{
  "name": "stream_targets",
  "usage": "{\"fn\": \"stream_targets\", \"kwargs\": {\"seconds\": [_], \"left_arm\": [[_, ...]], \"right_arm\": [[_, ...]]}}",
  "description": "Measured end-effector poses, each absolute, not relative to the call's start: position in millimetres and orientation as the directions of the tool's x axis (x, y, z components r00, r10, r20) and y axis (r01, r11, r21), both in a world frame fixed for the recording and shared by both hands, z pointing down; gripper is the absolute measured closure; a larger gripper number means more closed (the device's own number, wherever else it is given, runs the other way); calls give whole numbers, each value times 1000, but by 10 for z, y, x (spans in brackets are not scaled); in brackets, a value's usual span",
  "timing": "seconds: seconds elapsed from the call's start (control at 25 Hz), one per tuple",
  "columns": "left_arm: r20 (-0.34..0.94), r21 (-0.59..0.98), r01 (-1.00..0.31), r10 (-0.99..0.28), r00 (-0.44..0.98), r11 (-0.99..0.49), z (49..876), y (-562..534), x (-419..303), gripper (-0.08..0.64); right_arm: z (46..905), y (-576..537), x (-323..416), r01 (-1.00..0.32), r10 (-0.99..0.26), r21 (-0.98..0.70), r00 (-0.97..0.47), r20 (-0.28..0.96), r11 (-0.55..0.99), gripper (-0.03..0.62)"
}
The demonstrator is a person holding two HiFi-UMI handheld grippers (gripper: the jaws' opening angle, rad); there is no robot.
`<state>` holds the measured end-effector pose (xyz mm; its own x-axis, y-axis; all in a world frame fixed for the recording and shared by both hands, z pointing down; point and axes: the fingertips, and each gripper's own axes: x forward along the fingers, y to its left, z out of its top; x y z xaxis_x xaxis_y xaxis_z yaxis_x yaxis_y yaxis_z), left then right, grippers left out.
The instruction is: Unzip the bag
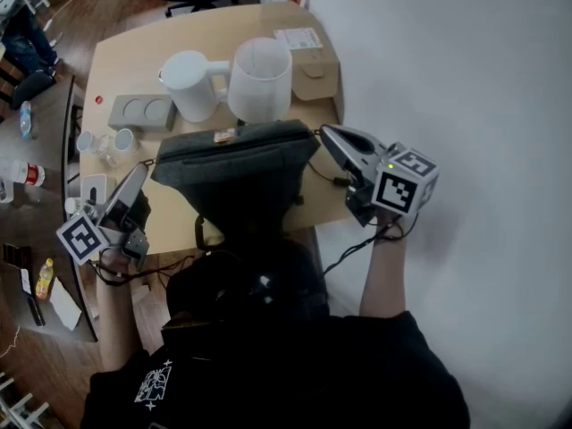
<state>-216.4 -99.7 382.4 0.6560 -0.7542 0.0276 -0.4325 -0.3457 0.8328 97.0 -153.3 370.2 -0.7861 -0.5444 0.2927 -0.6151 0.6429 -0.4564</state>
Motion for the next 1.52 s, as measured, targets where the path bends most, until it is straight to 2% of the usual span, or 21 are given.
{"fn": "stream_targets", "kwargs": {"seconds": [0.4,1.52], "left_arm": [[30,835,-432,-757,653,-340,3853,-1010,-2201,557],[35,869,-394,-758,651,-298,4069,-978,-2264,557]], "right_arm": [[3734,-1556,1003,-632,-544,-439,-774,323,639,581],[4042,-1629,1163,-635,-550,-520,-766,333,571,581]]}}
